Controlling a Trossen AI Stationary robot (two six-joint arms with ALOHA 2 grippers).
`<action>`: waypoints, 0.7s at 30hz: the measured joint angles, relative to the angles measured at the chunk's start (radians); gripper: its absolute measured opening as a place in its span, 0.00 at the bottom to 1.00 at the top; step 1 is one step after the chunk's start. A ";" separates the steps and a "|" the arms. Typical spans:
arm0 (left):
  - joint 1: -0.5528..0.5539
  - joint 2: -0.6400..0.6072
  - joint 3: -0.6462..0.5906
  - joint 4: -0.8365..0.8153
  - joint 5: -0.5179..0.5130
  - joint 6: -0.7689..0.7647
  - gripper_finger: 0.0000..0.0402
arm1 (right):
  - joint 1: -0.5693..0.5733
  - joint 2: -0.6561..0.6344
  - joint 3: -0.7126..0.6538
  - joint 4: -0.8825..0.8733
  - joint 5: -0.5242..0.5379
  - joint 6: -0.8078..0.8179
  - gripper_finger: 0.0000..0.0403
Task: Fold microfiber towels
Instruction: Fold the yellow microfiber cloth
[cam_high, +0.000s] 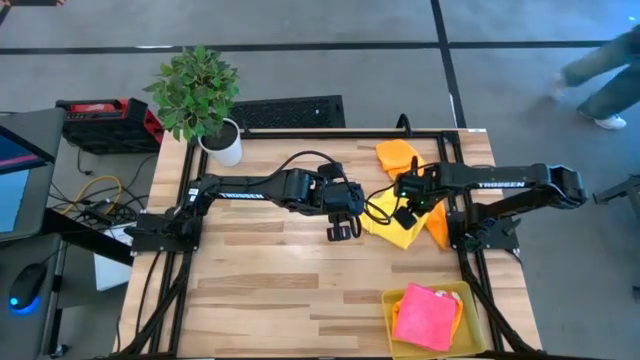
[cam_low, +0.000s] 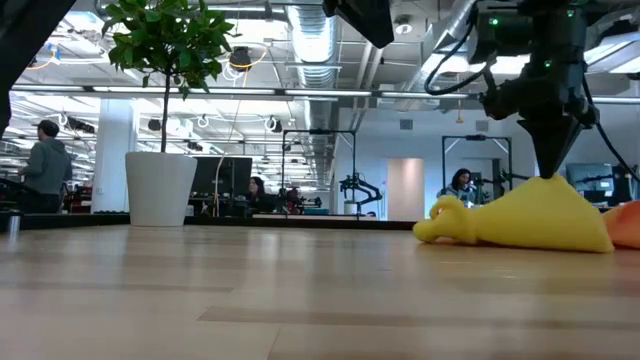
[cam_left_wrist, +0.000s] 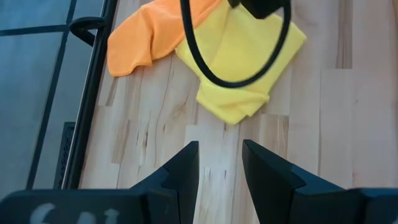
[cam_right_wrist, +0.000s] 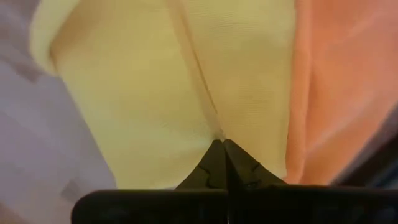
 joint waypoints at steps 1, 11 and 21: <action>0.000 0.000 0.000 -0.001 0.001 0.000 0.29 | -0.006 -0.003 0.000 -0.011 0.010 0.000 0.00; 0.000 0.000 0.000 -0.001 0.004 0.000 0.29 | -0.079 0.015 0.000 -0.058 0.078 -0.002 0.01; 0.000 0.000 0.000 -0.030 0.005 0.000 0.29 | -0.087 0.040 -0.015 -0.080 0.119 0.038 0.01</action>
